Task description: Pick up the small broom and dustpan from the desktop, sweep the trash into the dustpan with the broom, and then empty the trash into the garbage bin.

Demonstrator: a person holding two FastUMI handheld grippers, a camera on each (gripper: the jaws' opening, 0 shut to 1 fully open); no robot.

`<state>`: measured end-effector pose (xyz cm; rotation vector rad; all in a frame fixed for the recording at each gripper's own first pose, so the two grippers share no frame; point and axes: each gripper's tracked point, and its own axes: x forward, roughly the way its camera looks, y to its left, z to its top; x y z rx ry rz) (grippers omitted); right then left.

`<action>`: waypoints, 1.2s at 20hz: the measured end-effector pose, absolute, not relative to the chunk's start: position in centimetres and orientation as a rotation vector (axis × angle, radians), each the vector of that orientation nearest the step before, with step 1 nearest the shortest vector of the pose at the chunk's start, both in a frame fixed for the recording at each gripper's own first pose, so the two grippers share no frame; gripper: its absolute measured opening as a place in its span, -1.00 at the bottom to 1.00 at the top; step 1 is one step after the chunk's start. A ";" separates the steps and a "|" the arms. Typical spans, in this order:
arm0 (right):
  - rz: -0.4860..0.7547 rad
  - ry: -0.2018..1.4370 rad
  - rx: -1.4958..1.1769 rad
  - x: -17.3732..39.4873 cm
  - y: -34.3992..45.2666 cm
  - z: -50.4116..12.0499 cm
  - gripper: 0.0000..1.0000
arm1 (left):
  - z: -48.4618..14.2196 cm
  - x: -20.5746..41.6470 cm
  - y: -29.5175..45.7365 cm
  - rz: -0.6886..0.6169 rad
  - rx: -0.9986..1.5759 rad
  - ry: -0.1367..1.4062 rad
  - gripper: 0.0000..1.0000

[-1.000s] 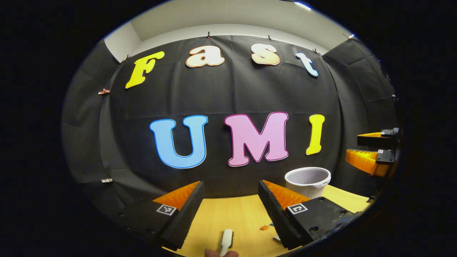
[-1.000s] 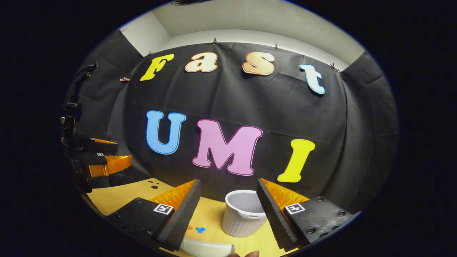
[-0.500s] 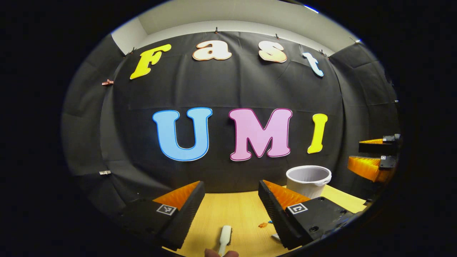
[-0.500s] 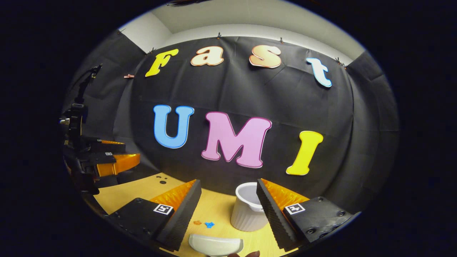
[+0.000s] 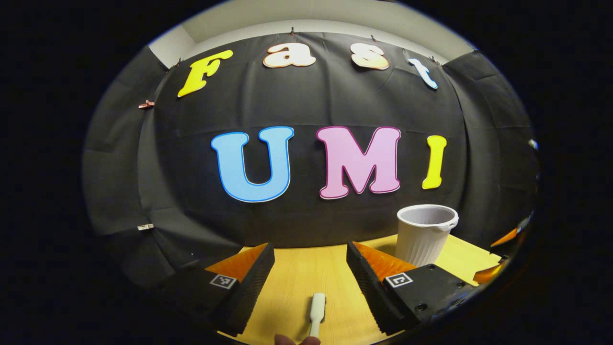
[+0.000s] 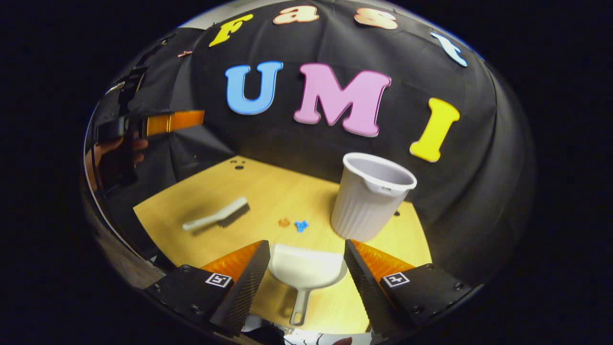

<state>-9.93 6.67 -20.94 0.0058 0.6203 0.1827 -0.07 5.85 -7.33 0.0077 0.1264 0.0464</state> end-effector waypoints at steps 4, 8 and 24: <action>0.147 0.815 0.005 -12.5 5.5 -28.1 0.95 | -7.7 0.2 6.7 0.043 0.024 0.125 0.94; 0.118 1.023 0.084 -14.6 6.0 -34.3 0.94 | -8.5 0.4 7.4 0.029 0.036 0.127 0.93; 0.000 1.252 0.207 -11.9 8.9 -44.0 0.16 | -12.7 1.6 9.2 -0.031 -0.004 0.212 0.94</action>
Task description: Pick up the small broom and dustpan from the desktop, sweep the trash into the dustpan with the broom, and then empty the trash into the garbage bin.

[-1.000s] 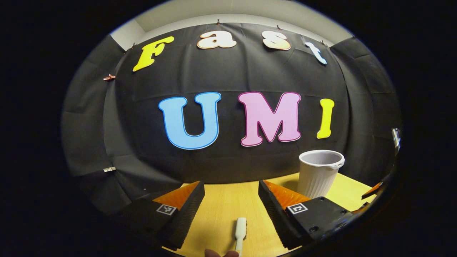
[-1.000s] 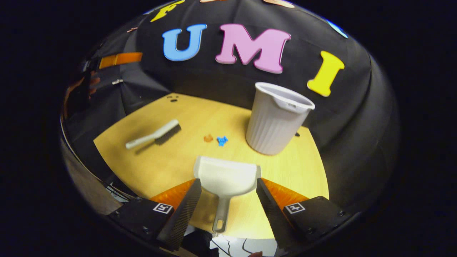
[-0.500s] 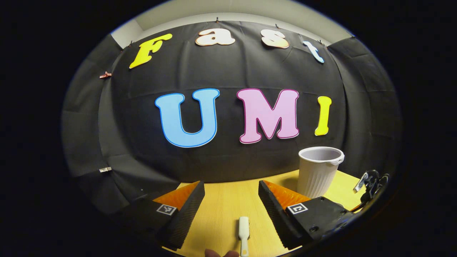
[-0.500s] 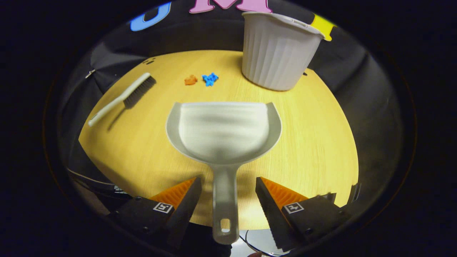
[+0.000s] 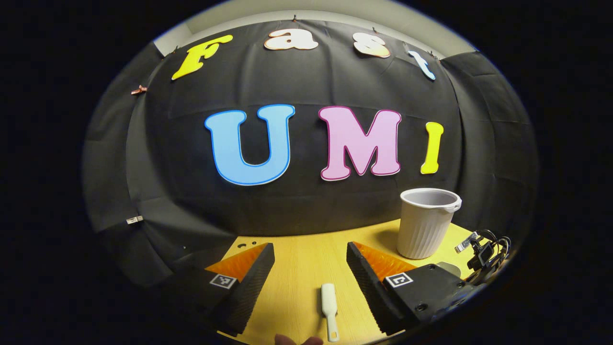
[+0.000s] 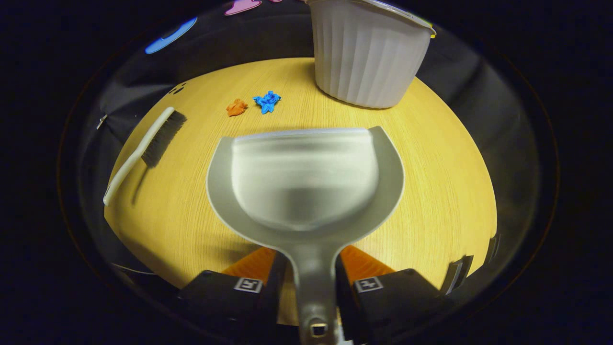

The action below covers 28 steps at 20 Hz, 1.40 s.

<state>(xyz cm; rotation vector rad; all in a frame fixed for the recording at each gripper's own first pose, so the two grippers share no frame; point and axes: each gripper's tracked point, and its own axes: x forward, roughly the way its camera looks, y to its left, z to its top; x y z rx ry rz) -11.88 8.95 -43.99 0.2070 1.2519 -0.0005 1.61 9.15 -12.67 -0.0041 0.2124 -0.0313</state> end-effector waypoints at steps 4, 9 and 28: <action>0.056 1.256 0.193 -11.8 9.2 -43.9 -0.27 | -14.2 1.7 9.0 -0.043 -0.007 0.244 0.93; 0.106 1.210 0.126 -11.5 7.9 -41.8 -0.16 | -17.9 2.1 8.2 -0.063 0.023 0.322 0.94; 0.228 1.140 0.043 -14.1 3.2 -37.0 -0.31 | -42.1 0.2 3.9 -0.099 -0.073 1.102 0.72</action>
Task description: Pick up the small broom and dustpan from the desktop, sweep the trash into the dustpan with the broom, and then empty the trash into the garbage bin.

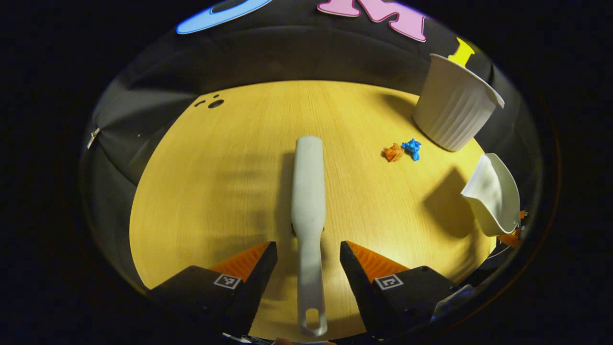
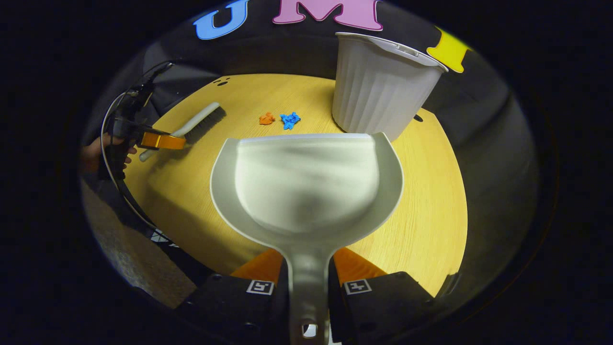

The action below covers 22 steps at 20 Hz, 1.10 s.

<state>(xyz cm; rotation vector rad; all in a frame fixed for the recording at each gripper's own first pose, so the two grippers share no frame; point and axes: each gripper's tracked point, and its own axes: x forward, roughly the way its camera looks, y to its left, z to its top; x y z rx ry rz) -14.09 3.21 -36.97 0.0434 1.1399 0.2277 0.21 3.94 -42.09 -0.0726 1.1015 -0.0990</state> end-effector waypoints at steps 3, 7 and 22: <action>0.232 1.146 0.042 -14.5 3.3 -37.0 -0.24 | -43.7 1.2 3.6 -0.114 -0.048 1.140 0.64; 0.240 1.146 0.035 -14.7 3.5 -36.8 -0.24 | -44.7 1.0 3.5 -0.112 -0.021 1.191 0.22; 0.432 1.368 -0.066 -14.2 4.2 -38.0 -0.24 | -43.1 12.5 -1.2 -0.356 0.234 1.044 -0.47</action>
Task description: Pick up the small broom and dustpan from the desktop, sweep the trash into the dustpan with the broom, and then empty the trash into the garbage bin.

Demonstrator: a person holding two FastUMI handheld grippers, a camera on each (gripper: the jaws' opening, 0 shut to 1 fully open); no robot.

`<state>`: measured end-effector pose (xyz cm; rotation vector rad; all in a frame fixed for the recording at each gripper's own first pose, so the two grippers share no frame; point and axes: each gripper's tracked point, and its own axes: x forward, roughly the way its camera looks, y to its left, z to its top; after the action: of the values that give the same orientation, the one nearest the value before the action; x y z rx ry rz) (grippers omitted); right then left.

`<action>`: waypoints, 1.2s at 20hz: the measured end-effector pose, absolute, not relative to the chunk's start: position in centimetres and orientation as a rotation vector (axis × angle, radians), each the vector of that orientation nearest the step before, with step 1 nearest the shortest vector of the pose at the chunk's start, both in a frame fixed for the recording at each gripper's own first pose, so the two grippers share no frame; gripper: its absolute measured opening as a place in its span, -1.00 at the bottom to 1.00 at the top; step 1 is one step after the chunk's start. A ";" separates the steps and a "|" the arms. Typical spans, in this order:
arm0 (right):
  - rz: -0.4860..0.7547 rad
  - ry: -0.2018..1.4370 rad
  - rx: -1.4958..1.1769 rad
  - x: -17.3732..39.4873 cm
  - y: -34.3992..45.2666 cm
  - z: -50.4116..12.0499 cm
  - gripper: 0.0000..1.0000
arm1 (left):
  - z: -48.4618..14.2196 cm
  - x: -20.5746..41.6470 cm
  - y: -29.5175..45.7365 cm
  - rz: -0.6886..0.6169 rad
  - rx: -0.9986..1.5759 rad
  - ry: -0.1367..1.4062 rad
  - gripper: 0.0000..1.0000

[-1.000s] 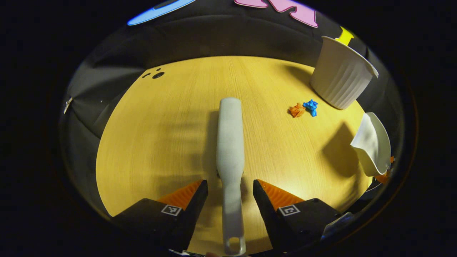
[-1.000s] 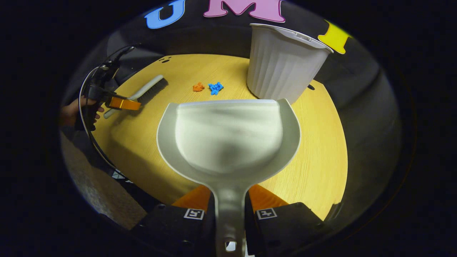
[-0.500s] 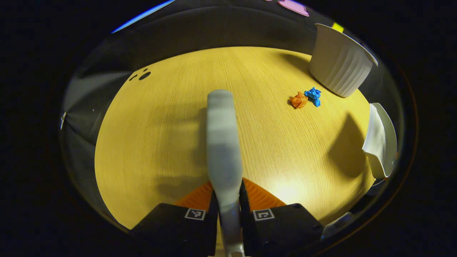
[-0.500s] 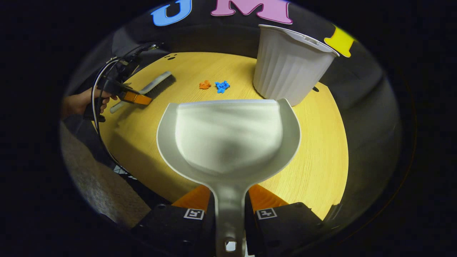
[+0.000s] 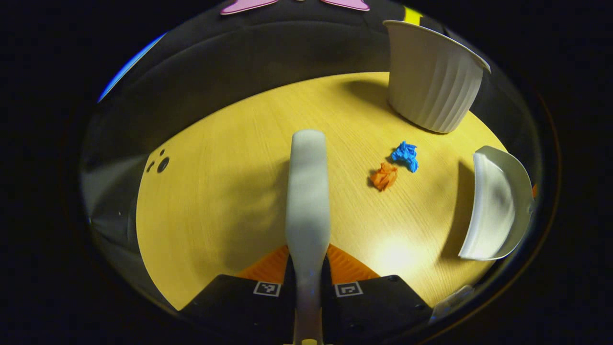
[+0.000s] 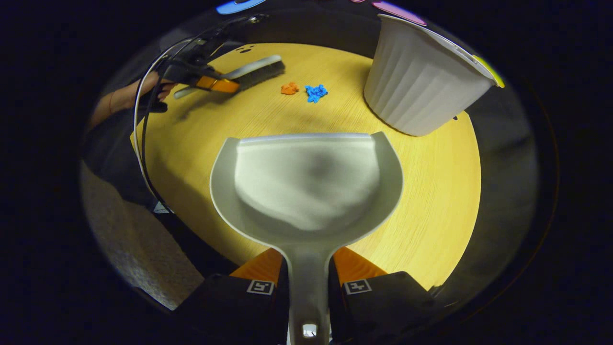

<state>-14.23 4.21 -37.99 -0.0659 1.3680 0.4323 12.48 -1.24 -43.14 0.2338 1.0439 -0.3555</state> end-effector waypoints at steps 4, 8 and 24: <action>0.468 1.387 -0.097 -14.0 4.6 -38.9 -0.24 | -43.8 15.6 -3.9 -0.454 0.304 1.024 -0.47; 0.474 1.398 -0.072 -13.3 4.9 -39.7 -0.24 | -44.3 16.7 -6.9 -0.559 0.356 1.029 -0.47; 0.457 1.311 -0.019 -12.5 4.8 -41.5 -0.24 | -37.5 2.9 -18.5 -1.103 0.118 1.224 -0.46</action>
<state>-12.46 4.76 -41.50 -0.0191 1.3109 0.4567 2.94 -18.45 -37.48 0.1176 1.2238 -1.1034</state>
